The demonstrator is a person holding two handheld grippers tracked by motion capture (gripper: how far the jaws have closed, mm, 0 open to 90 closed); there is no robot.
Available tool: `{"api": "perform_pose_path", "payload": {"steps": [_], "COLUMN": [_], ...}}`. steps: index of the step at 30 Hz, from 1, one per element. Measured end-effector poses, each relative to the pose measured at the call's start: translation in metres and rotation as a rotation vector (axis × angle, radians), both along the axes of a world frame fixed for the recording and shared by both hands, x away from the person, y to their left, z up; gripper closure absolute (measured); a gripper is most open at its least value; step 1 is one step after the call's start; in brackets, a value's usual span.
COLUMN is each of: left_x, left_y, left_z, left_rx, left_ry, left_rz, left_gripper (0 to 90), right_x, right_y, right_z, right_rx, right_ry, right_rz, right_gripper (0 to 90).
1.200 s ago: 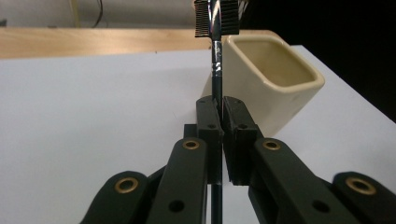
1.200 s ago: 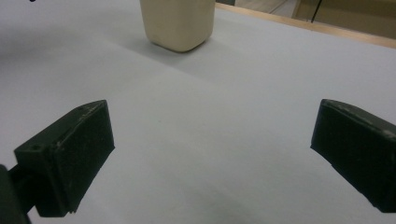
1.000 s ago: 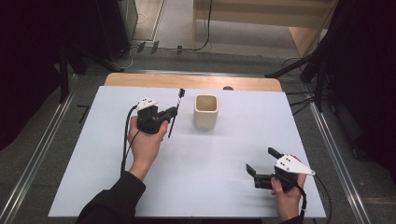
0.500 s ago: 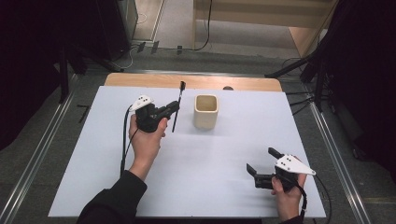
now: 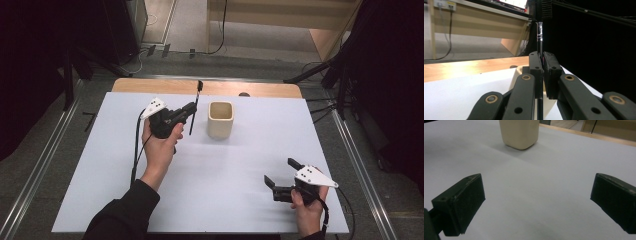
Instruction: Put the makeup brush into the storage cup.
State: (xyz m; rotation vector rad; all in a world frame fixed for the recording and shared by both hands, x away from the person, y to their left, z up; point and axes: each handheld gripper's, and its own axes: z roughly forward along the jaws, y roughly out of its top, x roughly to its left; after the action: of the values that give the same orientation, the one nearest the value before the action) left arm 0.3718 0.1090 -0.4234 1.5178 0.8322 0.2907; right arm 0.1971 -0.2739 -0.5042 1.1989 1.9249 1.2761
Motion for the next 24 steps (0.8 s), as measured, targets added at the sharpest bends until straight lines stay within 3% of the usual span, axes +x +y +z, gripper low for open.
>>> {"api": "perform_pose_path", "payload": {"steps": [10, 24], "left_x": [0.010, 0.023], "left_y": [-0.009, -0.029], "left_z": [0.002, 0.015], "left_rx": [-0.007, -0.017], "left_ry": [-0.004, -0.029], "left_rz": [-0.007, -0.023], "left_gripper": [87.3, 87.3], "right_x": [0.000, 0.000], "right_y": [-0.001, -0.002], "right_z": [-0.001, -0.001], "right_rx": [0.009, 0.012], "right_ry": [0.005, 0.005], "right_rz": [0.001, 0.001], "right_gripper": [0.0, 0.0]}}
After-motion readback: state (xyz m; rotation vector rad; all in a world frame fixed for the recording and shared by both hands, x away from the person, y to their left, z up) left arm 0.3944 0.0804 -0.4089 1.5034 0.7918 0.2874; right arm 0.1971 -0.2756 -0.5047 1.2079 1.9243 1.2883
